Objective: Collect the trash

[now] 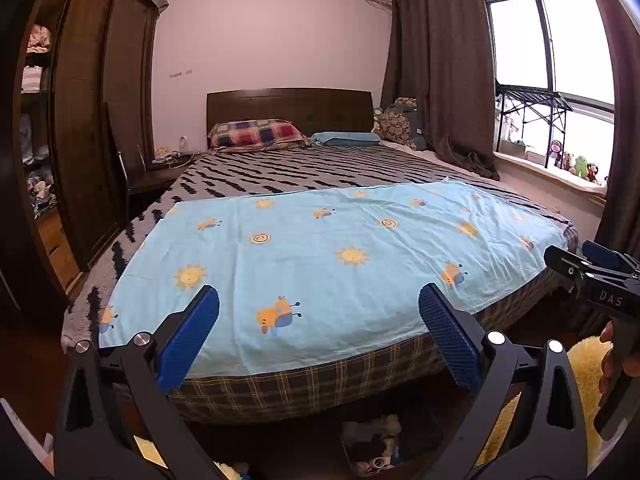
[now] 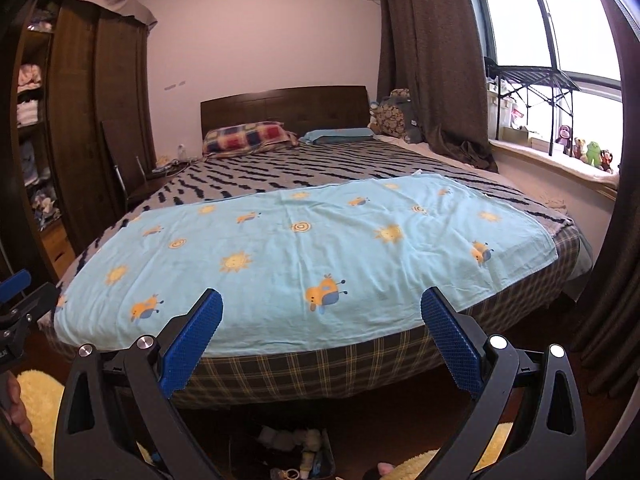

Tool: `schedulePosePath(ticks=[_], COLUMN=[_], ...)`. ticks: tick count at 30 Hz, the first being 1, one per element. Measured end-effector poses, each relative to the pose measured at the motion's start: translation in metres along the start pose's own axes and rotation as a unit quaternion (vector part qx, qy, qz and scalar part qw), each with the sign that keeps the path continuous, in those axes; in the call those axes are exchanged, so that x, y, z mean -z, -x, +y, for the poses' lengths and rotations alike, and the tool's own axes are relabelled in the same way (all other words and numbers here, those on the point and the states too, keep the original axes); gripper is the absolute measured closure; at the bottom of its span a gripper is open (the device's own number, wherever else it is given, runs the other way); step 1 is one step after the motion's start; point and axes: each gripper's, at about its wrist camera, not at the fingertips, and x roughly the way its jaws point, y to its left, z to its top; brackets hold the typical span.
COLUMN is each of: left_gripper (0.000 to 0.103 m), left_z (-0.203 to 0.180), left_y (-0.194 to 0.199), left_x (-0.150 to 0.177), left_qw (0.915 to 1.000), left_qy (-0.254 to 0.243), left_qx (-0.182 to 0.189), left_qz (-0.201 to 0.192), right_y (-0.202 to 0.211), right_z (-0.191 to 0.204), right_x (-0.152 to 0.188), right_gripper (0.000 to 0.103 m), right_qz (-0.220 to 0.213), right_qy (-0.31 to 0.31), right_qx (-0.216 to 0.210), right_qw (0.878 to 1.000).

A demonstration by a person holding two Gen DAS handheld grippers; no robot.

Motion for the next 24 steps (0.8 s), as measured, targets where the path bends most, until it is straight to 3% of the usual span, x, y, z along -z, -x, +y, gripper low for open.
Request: schedulePosePath(ticks=[24], left_gripper=[0.008], left_z=[-0.0054], left_y=[-0.0032], left_x=[-0.0004], left_qw=[1.0000], left_qy=[0.002], left_qx=[0.001], left_qz=[0.001], right_y=[-0.0041], right_z=[0.0005], right_x=[0.0012], right_gripper=[0.003], right_qz=[0.004], right_qy=[0.000], right_qx=[0.004], right_qw=[1.000])
